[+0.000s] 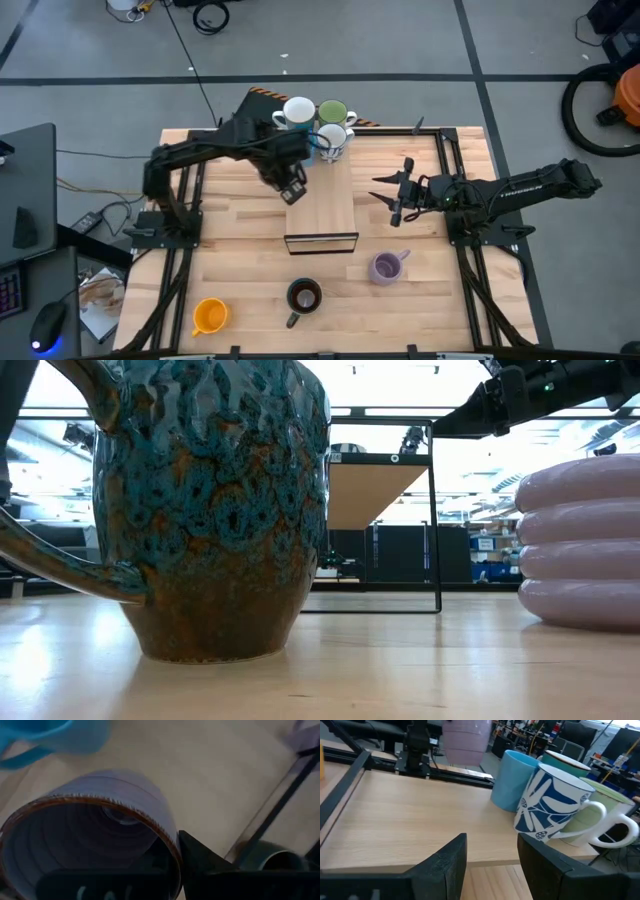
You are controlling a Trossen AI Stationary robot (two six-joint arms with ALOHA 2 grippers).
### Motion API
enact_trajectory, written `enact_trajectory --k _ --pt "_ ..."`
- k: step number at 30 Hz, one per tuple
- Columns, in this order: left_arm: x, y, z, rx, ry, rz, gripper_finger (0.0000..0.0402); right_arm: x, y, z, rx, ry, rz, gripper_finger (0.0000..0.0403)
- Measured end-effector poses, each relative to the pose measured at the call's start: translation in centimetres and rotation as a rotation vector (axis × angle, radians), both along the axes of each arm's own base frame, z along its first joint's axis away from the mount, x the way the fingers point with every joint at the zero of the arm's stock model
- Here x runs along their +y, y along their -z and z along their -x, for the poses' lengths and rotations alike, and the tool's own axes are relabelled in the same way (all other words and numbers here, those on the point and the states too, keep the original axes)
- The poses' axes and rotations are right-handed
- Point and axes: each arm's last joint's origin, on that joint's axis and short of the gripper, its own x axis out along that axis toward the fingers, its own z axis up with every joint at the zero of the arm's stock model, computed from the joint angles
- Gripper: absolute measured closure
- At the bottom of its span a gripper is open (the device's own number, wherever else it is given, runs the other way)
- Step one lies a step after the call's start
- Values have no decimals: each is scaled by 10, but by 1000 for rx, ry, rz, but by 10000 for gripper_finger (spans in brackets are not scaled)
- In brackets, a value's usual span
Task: Place coffee mugs
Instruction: Put the left purple mug on the shelf
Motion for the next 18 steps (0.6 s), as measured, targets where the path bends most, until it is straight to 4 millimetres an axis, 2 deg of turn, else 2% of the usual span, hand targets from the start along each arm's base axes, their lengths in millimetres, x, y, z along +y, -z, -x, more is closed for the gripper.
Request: enact_trajectory --k 9,18 --pt "14 16 -32 4 -147 107 377 0 0 0 4 -13 2 222" --pt "28 27 -44 -9 -171 153 377 0 0 0 8 -16 15 222"
